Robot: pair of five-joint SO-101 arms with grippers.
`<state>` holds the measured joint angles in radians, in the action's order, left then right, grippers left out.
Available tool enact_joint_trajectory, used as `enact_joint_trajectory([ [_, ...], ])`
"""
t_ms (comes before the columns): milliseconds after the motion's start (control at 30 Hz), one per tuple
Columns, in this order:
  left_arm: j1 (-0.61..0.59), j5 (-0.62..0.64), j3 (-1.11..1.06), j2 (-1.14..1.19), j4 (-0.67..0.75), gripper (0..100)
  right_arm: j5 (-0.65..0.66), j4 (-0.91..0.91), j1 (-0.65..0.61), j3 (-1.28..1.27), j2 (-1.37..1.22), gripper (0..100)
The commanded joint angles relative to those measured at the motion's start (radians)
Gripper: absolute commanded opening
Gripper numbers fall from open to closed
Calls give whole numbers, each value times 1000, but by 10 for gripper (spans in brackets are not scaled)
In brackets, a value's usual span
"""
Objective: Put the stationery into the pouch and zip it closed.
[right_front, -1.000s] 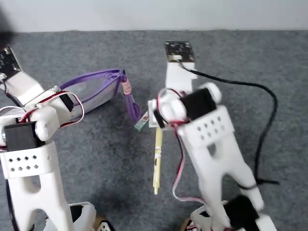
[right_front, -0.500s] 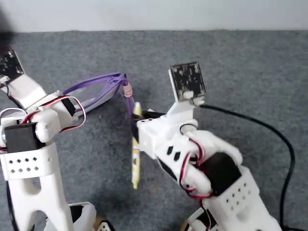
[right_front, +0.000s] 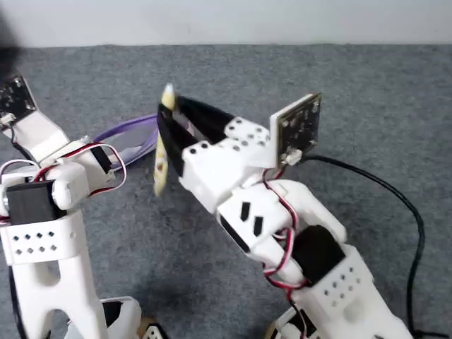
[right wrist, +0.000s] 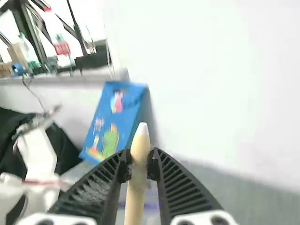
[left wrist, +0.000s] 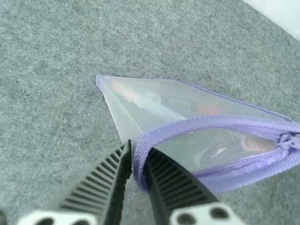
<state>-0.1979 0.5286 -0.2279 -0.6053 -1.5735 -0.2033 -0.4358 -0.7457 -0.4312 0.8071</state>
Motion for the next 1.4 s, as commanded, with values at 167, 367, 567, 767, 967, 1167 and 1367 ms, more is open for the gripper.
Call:
enact_joint_trajectory([
  [167,2,9,35,3,-3,11,221,340,-96,5,-140,8],
  [367,-2,9,35,3,-3,11,322,532,-108,5,-280,8],
  [567,-3,9,35,3,-2,11,333,570,-110,-29,-355,8],
  [767,-3,9,38,3,-2,11,331,562,-108,-107,-338,8],
  [967,-3,9,38,3,0,11,330,501,-107,-204,-286,13],
  [1167,-3,9,38,5,0,11,175,254,-104,-207,-222,125],
  [1367,-3,9,38,5,0,11,169,174,-104,-206,-197,166],
])
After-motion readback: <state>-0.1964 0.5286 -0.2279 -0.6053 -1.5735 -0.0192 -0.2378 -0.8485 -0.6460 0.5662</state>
